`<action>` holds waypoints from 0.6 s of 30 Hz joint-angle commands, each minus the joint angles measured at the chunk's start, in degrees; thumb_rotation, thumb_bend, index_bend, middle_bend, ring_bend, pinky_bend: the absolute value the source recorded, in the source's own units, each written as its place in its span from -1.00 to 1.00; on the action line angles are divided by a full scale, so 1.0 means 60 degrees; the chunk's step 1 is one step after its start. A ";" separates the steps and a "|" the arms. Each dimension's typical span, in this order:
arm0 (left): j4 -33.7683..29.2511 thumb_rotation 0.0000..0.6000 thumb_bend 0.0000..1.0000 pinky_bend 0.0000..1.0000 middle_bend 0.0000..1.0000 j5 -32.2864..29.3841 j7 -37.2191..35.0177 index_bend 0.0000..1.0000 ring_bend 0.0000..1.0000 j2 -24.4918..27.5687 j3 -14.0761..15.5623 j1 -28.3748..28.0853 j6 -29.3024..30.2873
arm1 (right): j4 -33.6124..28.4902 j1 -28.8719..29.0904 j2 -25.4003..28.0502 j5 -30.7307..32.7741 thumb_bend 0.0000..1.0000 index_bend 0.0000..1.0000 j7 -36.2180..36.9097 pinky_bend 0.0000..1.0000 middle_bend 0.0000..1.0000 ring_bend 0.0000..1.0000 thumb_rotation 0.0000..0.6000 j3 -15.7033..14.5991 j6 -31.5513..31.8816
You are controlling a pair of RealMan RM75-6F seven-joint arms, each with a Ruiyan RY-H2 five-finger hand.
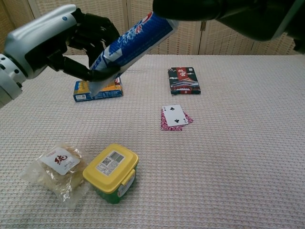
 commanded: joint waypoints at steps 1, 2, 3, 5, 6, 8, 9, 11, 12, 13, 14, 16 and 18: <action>0.0020 1.00 0.41 0.23 0.58 -0.0020 -0.0043 0.55 0.37 0.0004 -0.0004 0.0018 0.0021 | 0.0077 -0.0065 0.0003 -0.0018 -0.52 -1.00 -0.0097 -1.00 -1.00 -1.00 0.68 -0.0010 0.0184; 0.0032 1.00 0.41 0.23 0.58 -0.0029 -0.0069 0.55 0.37 0.0006 -0.0003 0.0027 0.0027 | 0.0085 -0.0094 0.0011 -0.0009 -0.52 -1.00 -0.0110 -1.00 -1.00 -1.00 0.68 -0.0016 0.0244; 0.0054 1.00 0.41 0.23 0.58 -0.0039 -0.0108 0.55 0.37 0.0002 -0.0004 0.0039 0.0042 | 0.0094 -0.0133 0.0029 0.0009 -0.52 -1.00 -0.0103 -1.00 -1.00 -1.00 0.68 -0.0020 0.0323; 0.0091 1.00 0.41 0.23 0.58 -0.0049 -0.0177 0.55 0.37 -0.0008 -0.0010 0.0053 0.0067 | 0.0131 -0.0194 0.0064 0.0037 -0.52 -1.00 -0.0153 -1.00 -1.00 -1.00 0.68 -0.0020 0.0437; 0.0116 1.00 0.41 0.23 0.58 -0.0053 -0.0225 0.55 0.37 -0.0015 -0.0019 0.0062 0.0089 | 0.0156 -0.0238 0.0076 0.0054 -0.52 -1.00 -0.0199 -1.00 -1.00 -1.00 0.68 -0.0017 0.0520; 0.0158 1.00 0.41 0.23 0.58 -0.0060 -0.0310 0.55 0.37 -0.0029 -0.0043 0.0077 0.0133 | 0.0169 -0.0306 0.0112 0.0093 -0.53 -1.00 -0.0201 -1.00 -1.00 -1.00 0.69 -0.0017 0.0640; 0.0170 1.00 0.41 0.23 0.58 -0.0063 -0.0345 0.55 0.37 -0.0028 -0.0048 0.0084 0.0146 | 0.0178 -0.0335 0.0132 0.0105 -0.53 -1.00 -0.0187 -1.00 -1.00 -1.00 0.68 -0.0017 0.0693; 0.0207 1.00 0.41 0.23 0.58 -0.0076 -0.0405 0.55 0.37 -0.0022 -0.0064 0.0095 0.0166 | 0.0201 -0.0393 0.0186 0.0131 -0.53 -1.00 -0.0150 -1.00 -1.00 -1.00 0.68 -0.0005 0.0806; 0.0221 1.00 0.41 0.23 0.58 -0.0085 -0.0427 0.54 0.37 -0.0016 -0.0066 0.0096 0.0160 | 0.0207 -0.0416 0.0212 0.0138 -0.53 -1.00 -0.0119 -1.00 -1.00 -1.00 0.68 0.0003 0.0857; 0.0231 1.00 0.41 0.23 0.58 -0.0096 -0.0449 0.54 0.37 -0.0002 -0.0058 0.0095 0.0137 | 0.0211 -0.0440 0.0248 0.0145 -0.53 -1.00 -0.0095 -1.00 -1.00 -1.00 0.68 0.0010 0.0904; 0.0250 1.00 0.41 0.22 0.58 -0.0112 -0.0471 0.54 0.37 0.0024 -0.0046 0.0094 0.0102 | 0.0212 -0.0472 0.0308 0.0140 -0.53 -1.00 -0.0087 -1.00 -1.00 -1.00 0.68 0.0018 0.0968; 0.0301 1.00 0.41 0.21 0.58 -0.0136 -0.0504 0.54 0.36 0.0064 -0.0024 0.0092 0.0045 | 0.0189 -0.0523 0.0432 0.0128 -0.52 -1.00 -0.0091 -1.00 -1.00 -1.00 0.68 0.0031 0.1059; 0.0417 1.00 0.41 0.21 0.58 -0.0219 -0.0534 0.54 0.36 0.0112 -0.0003 0.0089 -0.0059 | 0.0122 -0.0596 0.0631 0.0117 -0.53 -1.00 -0.0091 -1.00 -1.00 -1.00 0.68 0.0048 0.1174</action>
